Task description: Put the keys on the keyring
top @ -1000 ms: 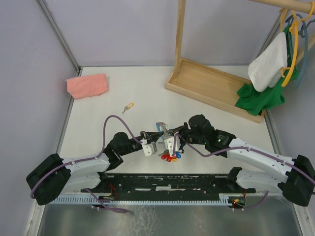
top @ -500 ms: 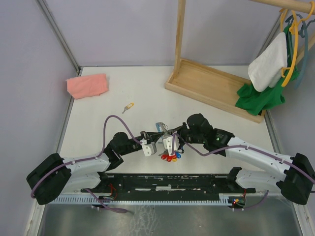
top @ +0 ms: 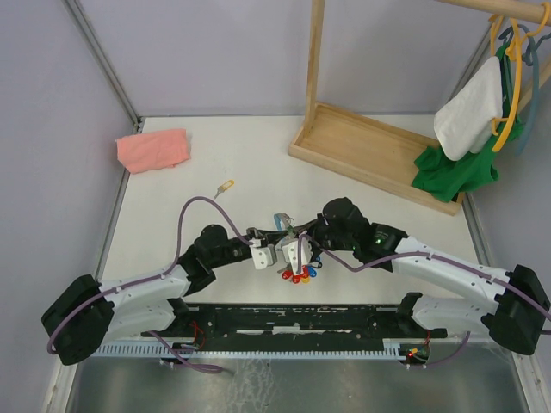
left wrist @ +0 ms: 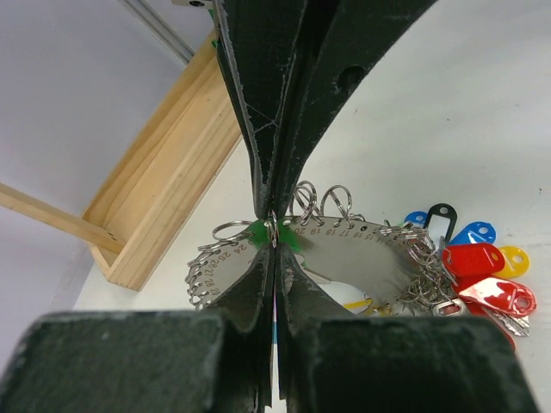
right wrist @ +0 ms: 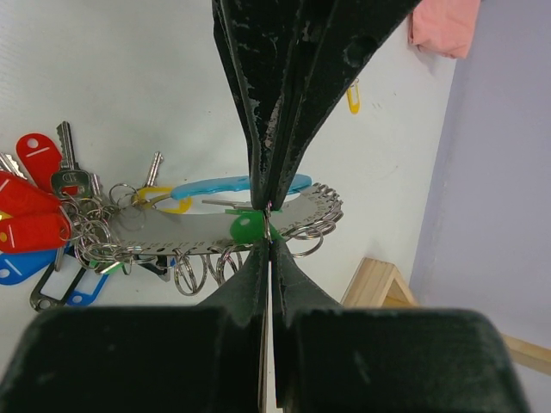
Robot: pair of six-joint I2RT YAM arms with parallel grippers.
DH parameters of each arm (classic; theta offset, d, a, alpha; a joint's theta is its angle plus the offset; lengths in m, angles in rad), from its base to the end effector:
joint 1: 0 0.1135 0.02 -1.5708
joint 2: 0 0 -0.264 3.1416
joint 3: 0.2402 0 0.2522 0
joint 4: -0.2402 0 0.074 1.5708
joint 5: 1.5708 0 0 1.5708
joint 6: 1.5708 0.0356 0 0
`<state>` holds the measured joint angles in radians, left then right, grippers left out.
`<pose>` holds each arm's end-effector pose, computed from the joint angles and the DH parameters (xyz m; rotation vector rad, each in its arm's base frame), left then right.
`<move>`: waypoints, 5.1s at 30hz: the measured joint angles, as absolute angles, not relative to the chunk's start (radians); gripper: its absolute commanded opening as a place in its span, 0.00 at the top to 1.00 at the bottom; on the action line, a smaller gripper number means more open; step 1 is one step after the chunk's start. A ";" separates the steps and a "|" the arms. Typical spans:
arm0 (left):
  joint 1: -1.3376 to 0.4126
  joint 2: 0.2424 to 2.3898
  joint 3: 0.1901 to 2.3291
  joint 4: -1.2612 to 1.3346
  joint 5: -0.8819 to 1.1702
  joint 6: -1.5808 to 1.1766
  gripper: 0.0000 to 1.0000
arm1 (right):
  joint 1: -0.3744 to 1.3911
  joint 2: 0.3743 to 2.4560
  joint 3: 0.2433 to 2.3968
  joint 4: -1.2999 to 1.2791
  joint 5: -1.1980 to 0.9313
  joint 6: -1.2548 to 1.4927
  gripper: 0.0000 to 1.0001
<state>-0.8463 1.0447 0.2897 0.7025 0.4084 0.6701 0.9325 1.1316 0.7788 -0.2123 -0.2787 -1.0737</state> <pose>0.1309 -0.1692 0.2120 1.3354 0.9505 -0.4661 0.1409 0.2064 0.2662 -1.8689 0.9986 0.2136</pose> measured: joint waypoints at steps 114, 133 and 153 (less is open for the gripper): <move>-0.675 1.139 0.244 1.049 0.743 0.312 0.73 | 0.809 1.038 0.484 0.471 -0.539 -0.379 0.99; -0.676 1.055 0.311 0.761 0.746 0.340 0.97 | 0.808 1.044 0.572 0.227 -0.566 -0.472 0.85; -0.677 1.027 0.453 0.331 0.735 0.460 0.97 | 0.803 1.172 0.818 -0.189 -0.613 -0.575 0.71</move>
<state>-0.6765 1.0267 0.4526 0.3309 0.7345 0.4599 0.8028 1.1725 0.8185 -0.1886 -0.6128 -0.5751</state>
